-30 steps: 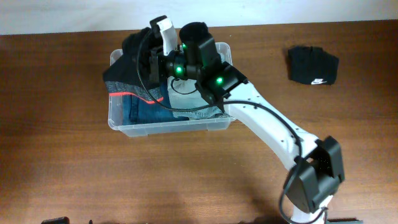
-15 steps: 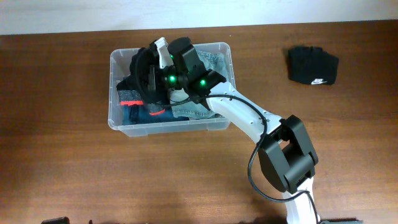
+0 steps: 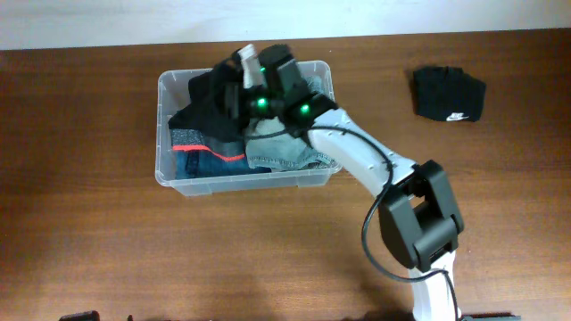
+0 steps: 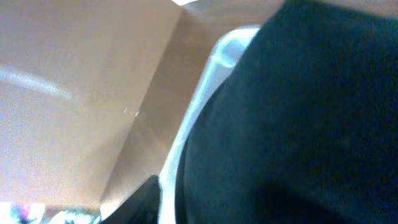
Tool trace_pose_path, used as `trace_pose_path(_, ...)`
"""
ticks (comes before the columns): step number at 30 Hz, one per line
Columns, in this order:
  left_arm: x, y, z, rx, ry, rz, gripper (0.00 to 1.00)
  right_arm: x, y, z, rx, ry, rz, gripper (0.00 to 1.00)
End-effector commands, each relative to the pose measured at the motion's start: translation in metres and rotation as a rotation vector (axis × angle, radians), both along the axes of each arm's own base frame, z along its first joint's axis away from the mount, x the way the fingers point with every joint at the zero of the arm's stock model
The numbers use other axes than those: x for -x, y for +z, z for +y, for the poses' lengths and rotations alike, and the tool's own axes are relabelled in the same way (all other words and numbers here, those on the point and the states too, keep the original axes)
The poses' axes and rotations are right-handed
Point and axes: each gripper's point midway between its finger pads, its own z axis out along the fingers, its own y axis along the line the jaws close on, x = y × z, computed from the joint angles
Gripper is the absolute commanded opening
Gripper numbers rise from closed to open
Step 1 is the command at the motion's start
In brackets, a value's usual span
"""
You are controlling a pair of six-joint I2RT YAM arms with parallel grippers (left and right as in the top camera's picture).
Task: Pack container
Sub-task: 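Lower the black shirt into the container over the denim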
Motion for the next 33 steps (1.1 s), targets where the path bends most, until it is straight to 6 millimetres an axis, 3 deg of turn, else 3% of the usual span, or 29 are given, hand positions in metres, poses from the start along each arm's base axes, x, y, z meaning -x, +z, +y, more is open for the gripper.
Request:
trace_pose_path(1,0.0,0.0,0.003,-0.011,0.008,0.0,0.99,-0.022,0.007,-0.028,0.02,-0.035,-0.064,0.51)
trace_pose_path(8,0.0,0.0,0.003,-0.011,0.008,0.0,0.99,-0.031,0.007,-0.052,0.142,-0.052,-0.176,0.99)
trace_pose_path(12,0.0,0.0,0.003,-0.011,0.008,0.0,0.99,-0.032,0.013,-0.061,0.225,-0.1,-0.224,0.99)
trace_pose_path(16,0.0,0.0,0.003,-0.011,0.008,0.0,0.99,-0.025,0.034,-0.06,0.257,-0.11,-0.285,0.99)
trace_pose_path(24,0.0,0.0,0.003,-0.011,0.008,0.0,1.0,0.021,0.085,-0.026,0.241,-0.025,-0.407,0.99)
trace_pose_path(26,0.0,0.0,0.003,-0.011,0.008,0.0,1.0,0.028,0.081,-0.027,0.307,-0.063,-0.396,0.99)
trace_pose_path(30,0.0,0.0,0.003,-0.011,0.008,0.0,0.99,0.03,0.042,-0.056,0.548,-0.18,-0.316,0.99)
trace_pose_path(33,0.0,0.0,0.003,-0.011,0.008,0.0,1.0,0.036,0.014,-0.062,0.615,-0.154,-0.246,0.99)
